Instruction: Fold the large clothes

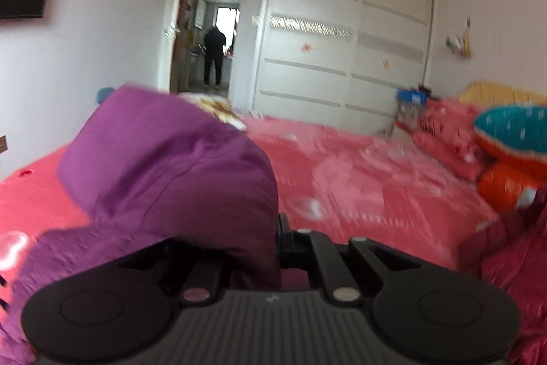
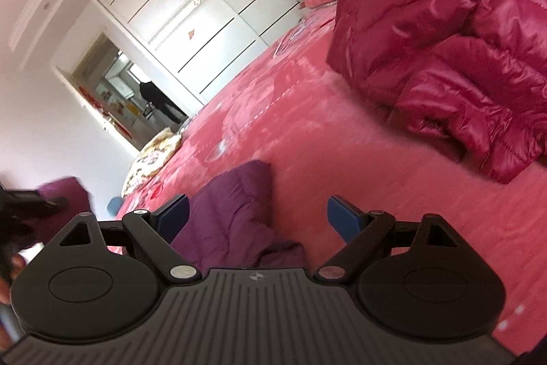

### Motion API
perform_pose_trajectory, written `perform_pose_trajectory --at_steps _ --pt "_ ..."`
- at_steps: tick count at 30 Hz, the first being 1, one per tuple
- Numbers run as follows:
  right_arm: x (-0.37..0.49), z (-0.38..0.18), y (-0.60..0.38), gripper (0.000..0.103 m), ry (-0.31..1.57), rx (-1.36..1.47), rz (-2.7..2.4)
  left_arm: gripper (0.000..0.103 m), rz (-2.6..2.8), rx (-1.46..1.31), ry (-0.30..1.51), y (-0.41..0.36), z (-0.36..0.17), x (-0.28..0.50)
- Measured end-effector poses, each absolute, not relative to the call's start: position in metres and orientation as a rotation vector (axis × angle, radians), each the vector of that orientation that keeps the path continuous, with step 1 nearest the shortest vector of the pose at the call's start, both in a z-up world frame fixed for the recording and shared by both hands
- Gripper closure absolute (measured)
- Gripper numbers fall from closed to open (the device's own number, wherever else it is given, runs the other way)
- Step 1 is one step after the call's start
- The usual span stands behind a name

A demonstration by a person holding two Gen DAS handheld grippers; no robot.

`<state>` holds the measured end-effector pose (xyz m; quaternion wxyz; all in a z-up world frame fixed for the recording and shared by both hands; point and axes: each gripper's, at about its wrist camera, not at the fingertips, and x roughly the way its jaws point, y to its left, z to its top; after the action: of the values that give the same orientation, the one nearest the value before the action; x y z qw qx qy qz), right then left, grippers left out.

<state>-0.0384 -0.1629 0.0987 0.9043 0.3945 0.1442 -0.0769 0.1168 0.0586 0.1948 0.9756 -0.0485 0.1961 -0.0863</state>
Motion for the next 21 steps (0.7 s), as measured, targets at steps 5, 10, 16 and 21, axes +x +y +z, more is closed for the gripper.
perform_pose_trajectory --at_steps 5,10,16,21 --pt "-0.042 0.095 -0.17 0.0 0.297 0.831 -0.158 0.094 -0.193 -0.031 0.507 0.02 0.144 0.137" --pt "-0.044 0.094 -0.17 0.0 0.312 0.841 -0.158 0.054 -0.234 -0.028 0.569 0.006 0.116 0.13" --pt "-0.049 0.094 -0.175 0.0 0.301 0.852 -0.184 0.034 -0.363 0.036 0.506 0.0 0.126 0.094" --pt "-0.049 0.092 -0.175 0.0 0.297 0.839 -0.198 0.034 -0.391 0.004 0.504 0.022 0.134 0.079"
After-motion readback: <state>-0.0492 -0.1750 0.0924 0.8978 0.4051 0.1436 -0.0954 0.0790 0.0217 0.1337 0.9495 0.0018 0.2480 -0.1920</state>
